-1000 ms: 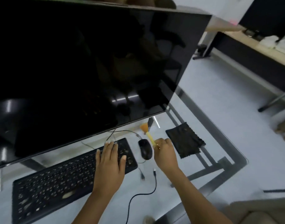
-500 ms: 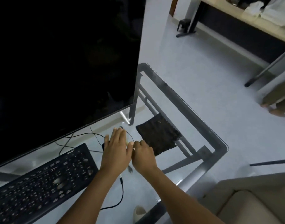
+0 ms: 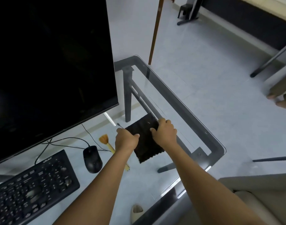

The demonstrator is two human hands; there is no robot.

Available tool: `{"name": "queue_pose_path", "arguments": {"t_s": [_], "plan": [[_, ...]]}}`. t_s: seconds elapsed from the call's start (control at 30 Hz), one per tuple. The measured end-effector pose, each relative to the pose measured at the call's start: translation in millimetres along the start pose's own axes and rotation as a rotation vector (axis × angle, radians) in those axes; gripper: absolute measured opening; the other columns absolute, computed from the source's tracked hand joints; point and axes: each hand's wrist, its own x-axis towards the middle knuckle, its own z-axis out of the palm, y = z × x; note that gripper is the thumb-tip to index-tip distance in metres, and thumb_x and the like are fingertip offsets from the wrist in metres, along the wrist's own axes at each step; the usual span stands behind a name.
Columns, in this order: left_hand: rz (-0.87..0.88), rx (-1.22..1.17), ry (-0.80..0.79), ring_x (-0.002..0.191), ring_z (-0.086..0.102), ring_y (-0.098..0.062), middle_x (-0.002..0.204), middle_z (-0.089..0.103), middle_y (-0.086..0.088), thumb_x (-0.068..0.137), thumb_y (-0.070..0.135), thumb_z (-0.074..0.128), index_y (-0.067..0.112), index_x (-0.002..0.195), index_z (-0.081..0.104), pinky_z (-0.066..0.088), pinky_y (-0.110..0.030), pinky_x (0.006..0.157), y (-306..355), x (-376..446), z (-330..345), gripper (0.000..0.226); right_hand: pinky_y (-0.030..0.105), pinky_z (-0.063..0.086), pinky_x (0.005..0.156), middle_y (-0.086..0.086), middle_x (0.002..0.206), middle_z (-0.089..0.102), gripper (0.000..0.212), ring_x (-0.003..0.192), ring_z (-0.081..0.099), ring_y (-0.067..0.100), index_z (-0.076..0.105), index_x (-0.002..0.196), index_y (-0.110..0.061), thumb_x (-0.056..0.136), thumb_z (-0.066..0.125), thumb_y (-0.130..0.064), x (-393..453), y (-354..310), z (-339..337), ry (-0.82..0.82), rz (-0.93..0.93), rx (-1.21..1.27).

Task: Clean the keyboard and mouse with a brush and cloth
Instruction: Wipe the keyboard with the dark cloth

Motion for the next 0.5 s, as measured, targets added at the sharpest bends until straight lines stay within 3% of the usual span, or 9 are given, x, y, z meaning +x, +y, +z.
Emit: {"name": "queue_pose_path", "arguments": {"t_s": [0.13,0.27,0.4,0.5], "plan": [[0.124,-0.008,-0.026,0.087,0.063,-0.025,0.091,0.066,-0.006,0.087,0.03,0.064,0.006,0.1,0.062,0.048,-0.029,0.063,-3,6,4,0.027,0.047,0.048,0.096,0.008,0.114,0.061,0.036,0.104,0.061,0.029,0.049,0.117,-0.013,0.092,0.057,-0.037,6,5,5,-0.076,-0.008,0.053],[0.189,-0.145,-0.017,0.082,0.058,-0.016,0.092,0.062,-0.001,0.089,0.029,0.061,0.012,0.104,0.059,0.044,-0.024,0.061,-4,-5,-5,0.022,0.04,0.054,0.082,0.009,0.101,0.06,0.028,0.089,0.06,0.025,0.052,0.11,-0.011,0.093,0.056,-0.032,4,1,-4,-0.103,-0.016,0.144],[0.186,-0.234,0.08,0.075,0.056,-0.011,0.09,0.059,0.001,0.09,0.027,0.061,0.013,0.104,0.055,0.041,-0.021,0.054,-26,-17,-40,0.021,0.026,0.047,0.062,0.001,0.088,0.054,0.019,0.075,0.055,0.017,0.044,0.107,-0.012,0.096,0.054,-0.023,-26,-33,-16,-0.15,-0.104,0.283],[0.19,-0.255,0.204,0.078,0.055,-0.015,0.085,0.056,0.004,0.089,0.026,0.062,0.014,0.102,0.055,0.043,-0.026,0.063,-57,-23,-84,0.02,0.017,0.032,0.05,0.0,0.085,0.052,0.016,0.076,0.054,0.021,0.039,0.1,-0.015,0.095,0.054,-0.019,-60,-75,-14,-0.154,-0.242,0.294]]}}
